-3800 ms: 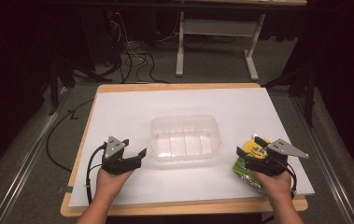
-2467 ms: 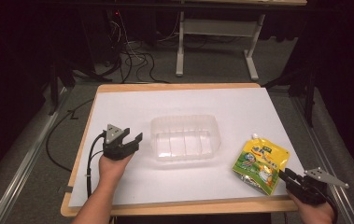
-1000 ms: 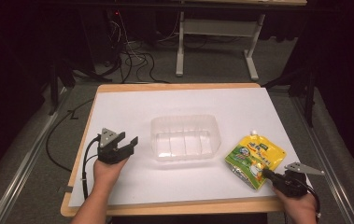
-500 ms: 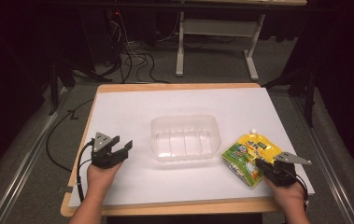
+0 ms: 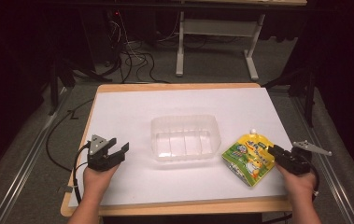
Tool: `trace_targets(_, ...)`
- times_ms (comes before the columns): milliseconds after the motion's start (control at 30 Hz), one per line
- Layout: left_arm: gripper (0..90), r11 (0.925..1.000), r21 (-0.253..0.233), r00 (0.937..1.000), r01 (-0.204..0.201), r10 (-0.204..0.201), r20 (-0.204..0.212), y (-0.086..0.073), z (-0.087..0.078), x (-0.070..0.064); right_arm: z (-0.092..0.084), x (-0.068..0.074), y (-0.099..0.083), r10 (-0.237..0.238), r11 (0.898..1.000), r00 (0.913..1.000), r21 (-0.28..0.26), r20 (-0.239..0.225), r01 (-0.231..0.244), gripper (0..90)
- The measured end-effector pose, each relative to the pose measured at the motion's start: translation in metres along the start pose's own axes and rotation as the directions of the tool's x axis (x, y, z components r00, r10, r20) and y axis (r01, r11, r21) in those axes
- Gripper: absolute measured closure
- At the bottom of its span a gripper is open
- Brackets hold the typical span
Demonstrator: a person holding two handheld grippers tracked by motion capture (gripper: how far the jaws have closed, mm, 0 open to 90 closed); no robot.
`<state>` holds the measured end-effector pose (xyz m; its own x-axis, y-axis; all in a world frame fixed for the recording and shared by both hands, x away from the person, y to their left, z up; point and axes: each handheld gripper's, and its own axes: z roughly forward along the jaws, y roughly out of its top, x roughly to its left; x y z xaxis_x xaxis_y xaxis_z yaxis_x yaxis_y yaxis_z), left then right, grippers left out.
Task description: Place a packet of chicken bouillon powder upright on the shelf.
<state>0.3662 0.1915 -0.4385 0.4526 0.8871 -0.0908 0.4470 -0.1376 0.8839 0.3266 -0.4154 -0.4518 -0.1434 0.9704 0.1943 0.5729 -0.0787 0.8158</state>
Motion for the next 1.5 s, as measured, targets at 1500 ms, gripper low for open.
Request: trace_targets(1500, 42.6, 0.9977, 0.032, 0.9981, -0.06, 0.059, 0.019, -0.002, 0.008, -0.01, 0.007, -0.047, -0.003, 0.305, 0.952, 0.9445, 0.018, -0.122, -0.305, 51.6)
